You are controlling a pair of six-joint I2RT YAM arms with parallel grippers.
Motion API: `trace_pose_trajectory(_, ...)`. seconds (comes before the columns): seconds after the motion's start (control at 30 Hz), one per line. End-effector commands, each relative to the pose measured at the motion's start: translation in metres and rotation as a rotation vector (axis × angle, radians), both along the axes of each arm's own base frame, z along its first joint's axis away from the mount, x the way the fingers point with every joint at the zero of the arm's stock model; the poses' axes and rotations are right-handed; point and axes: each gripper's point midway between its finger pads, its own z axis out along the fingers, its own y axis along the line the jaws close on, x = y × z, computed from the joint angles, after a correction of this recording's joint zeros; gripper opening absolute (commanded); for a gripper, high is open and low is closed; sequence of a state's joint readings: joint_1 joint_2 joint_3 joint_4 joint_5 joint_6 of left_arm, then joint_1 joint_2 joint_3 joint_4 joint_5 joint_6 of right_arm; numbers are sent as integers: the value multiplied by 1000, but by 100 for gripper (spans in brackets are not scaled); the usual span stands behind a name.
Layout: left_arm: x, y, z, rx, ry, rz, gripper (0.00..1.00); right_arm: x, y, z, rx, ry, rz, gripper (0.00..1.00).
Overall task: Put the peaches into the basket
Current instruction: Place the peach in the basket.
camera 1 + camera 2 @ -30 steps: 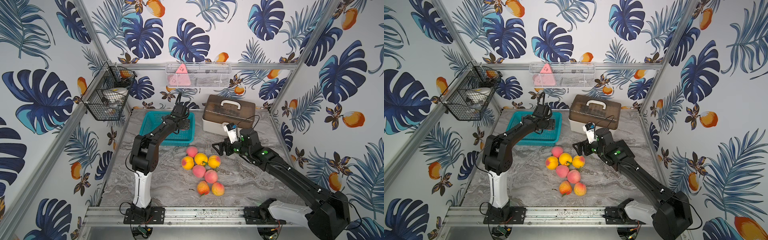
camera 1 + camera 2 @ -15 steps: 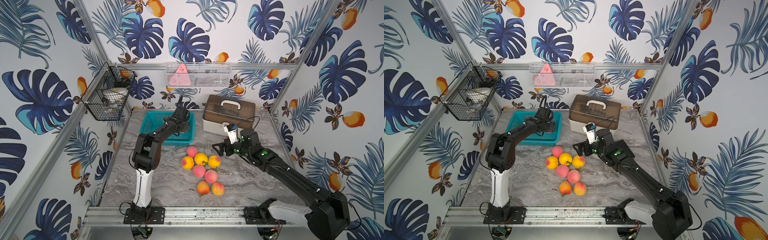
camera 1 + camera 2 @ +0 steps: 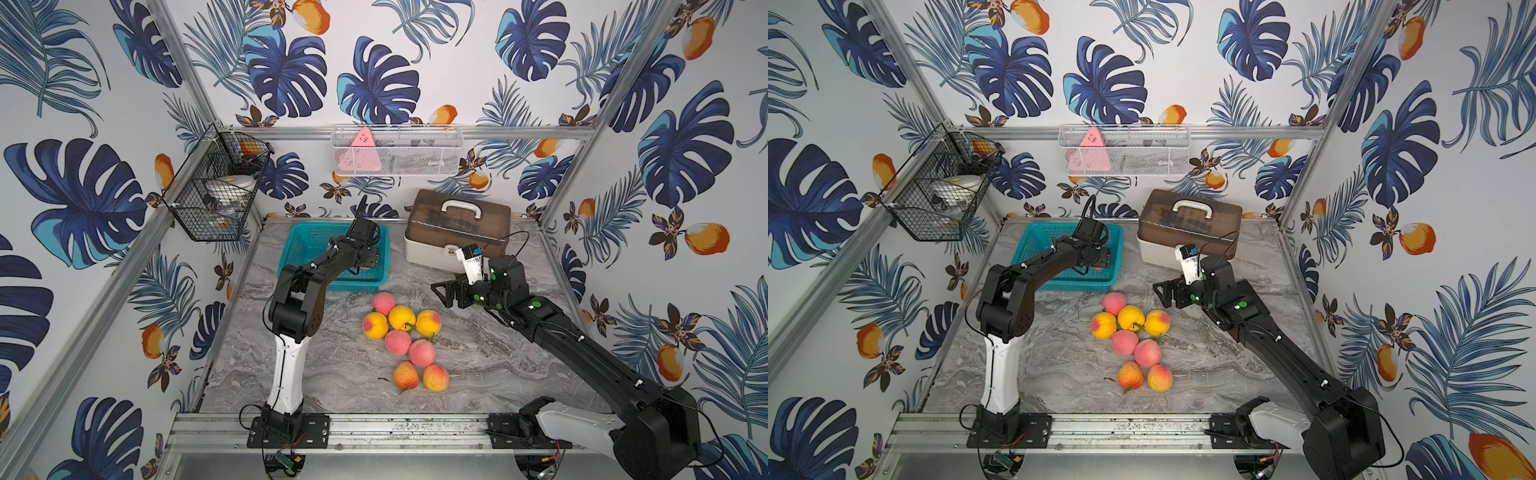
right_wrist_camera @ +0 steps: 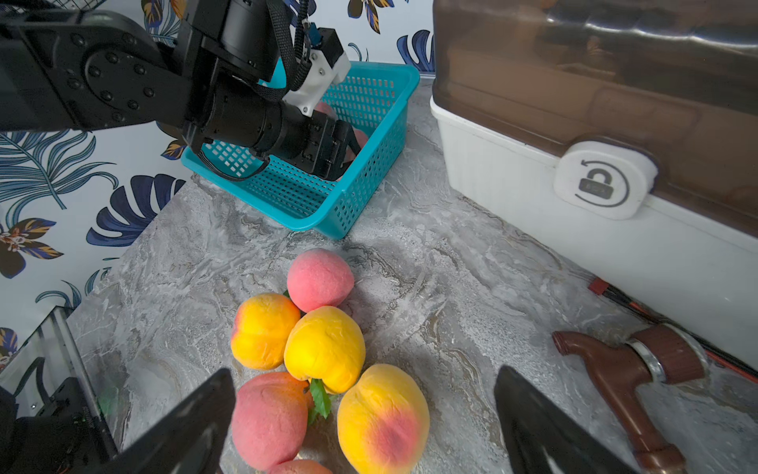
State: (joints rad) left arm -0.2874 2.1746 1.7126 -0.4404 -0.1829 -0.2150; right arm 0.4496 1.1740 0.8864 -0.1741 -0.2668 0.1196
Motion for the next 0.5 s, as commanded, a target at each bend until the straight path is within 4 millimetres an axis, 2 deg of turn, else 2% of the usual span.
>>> trace_pose_trajectory(0.0,4,1,1,13,-17,10,70,0,1,0,12,2,8,100)
trace_pose_trajectory(0.47,-1,-7,6,40,-24,-14,88,0,-16,-12,-69,20,-41,100)
